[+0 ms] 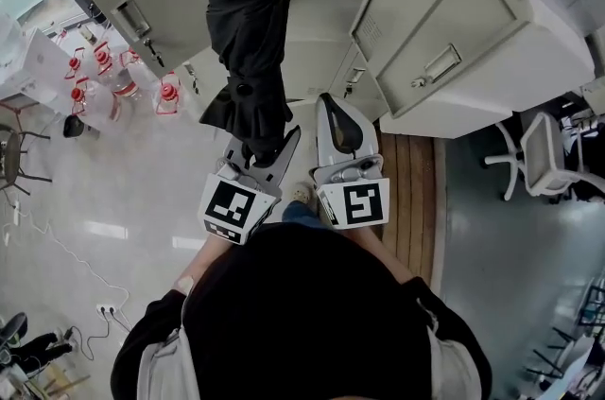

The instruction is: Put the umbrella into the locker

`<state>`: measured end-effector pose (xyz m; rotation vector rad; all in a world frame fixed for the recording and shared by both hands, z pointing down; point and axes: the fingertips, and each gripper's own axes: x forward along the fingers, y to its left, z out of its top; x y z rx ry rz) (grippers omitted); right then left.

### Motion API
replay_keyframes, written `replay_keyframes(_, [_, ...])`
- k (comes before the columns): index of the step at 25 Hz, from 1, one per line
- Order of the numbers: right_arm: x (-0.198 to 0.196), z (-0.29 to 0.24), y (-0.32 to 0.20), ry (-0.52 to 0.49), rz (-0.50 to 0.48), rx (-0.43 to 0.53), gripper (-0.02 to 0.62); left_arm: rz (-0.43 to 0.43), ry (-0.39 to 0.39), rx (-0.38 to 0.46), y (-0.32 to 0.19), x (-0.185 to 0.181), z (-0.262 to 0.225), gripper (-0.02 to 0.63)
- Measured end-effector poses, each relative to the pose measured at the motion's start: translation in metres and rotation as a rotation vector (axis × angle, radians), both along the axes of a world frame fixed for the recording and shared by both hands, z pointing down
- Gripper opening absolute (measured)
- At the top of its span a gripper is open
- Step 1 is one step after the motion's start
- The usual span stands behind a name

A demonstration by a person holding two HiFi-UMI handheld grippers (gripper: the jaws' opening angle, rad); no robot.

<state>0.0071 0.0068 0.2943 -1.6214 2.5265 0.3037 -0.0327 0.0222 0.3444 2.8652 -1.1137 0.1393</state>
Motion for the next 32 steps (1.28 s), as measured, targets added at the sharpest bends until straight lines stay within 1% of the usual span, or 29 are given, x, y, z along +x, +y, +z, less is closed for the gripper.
replay_keyframes(4, [0.014,0.002,-0.034,0.004,-0.032,-0.013,0.003,-0.031,0.006,-0.005,-0.033,0.013,0.005,0.084])
replay_keyframes(7, [0.024,0.006,-0.056,0.009,-0.058,-0.021,0.003,-0.052,-0.021,-0.007,-0.052,0.021,0.013,0.084])
replay_keyframes(10, [0.028,0.013,-0.072,0.018,-0.083,-0.025,0.003,-0.06,-0.045,-0.017,-0.063,0.025,0.022,0.084])
replay_keyframes(14, [0.03,0.02,-0.084,0.013,-0.1,-0.043,0.003,-0.063,-0.048,-0.044,-0.073,0.029,0.034,0.084])
replay_keyframes(17, [0.032,0.027,-0.091,0.016,-0.109,-0.06,0.003,-0.07,-0.074,-0.057,-0.079,0.03,0.046,0.084])
replay_keyframes(21, [0.037,0.037,-0.103,0.019,-0.097,-0.092,0.003,-0.052,-0.079,-0.089,-0.089,0.034,0.06,0.084])
replay_keyframes(26, [0.043,0.047,-0.125,0.028,-0.077,-0.113,0.004,-0.012,-0.051,-0.146,-0.107,0.04,0.083,0.083])
replay_keyframes(32, [0.049,0.054,-0.158,0.021,-0.047,-0.145,0.003,0.01,-0.078,-0.208,-0.135,0.037,0.112,0.084])
